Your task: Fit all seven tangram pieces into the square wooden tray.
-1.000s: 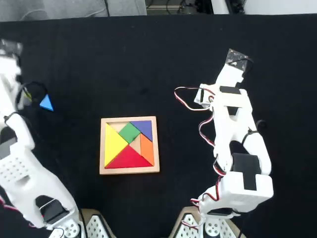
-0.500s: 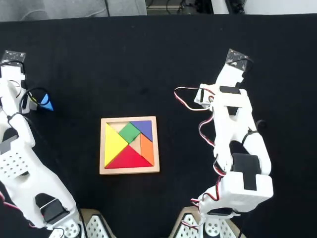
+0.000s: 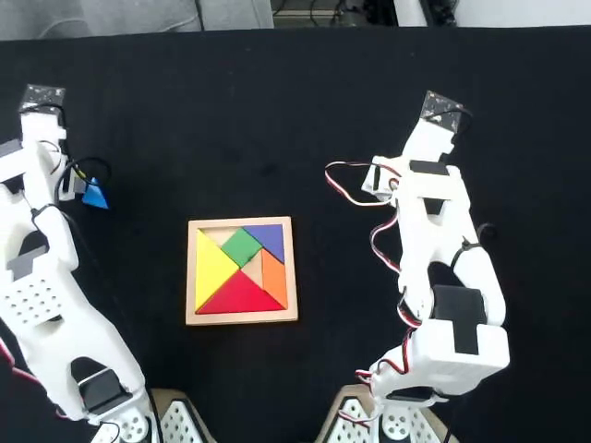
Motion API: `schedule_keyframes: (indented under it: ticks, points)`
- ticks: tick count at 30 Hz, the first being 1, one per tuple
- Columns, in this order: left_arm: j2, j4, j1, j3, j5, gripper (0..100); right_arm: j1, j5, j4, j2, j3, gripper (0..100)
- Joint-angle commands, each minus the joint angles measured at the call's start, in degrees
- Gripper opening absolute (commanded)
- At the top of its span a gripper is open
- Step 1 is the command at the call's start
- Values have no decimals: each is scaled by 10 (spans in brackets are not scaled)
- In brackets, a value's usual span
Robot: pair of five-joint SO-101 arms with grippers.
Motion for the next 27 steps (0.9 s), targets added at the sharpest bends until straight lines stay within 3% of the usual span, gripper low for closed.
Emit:
schedule_keyframes:
  ticks: [1,4,11,18,21,27]
  points:
    - [-41,97,6,17,-55,223,4,-7,-11,-37,-27,11]
    - [-70,141,12,33,-69,223,4,-7,-11,-38,-27,11]
    - [-142,142,76,103,-66,223,5,-7,-11,-38,-27,11]
    - [-250,56,108,119,-75,225,7,-7,-11,-38,-27,11]
    - [-292,18,121,99,-128,225,6,-7,-11,-38,-27,11]
    - [-244,-79,105,101,-130,224,8,-7,-11,-38,-27,11]
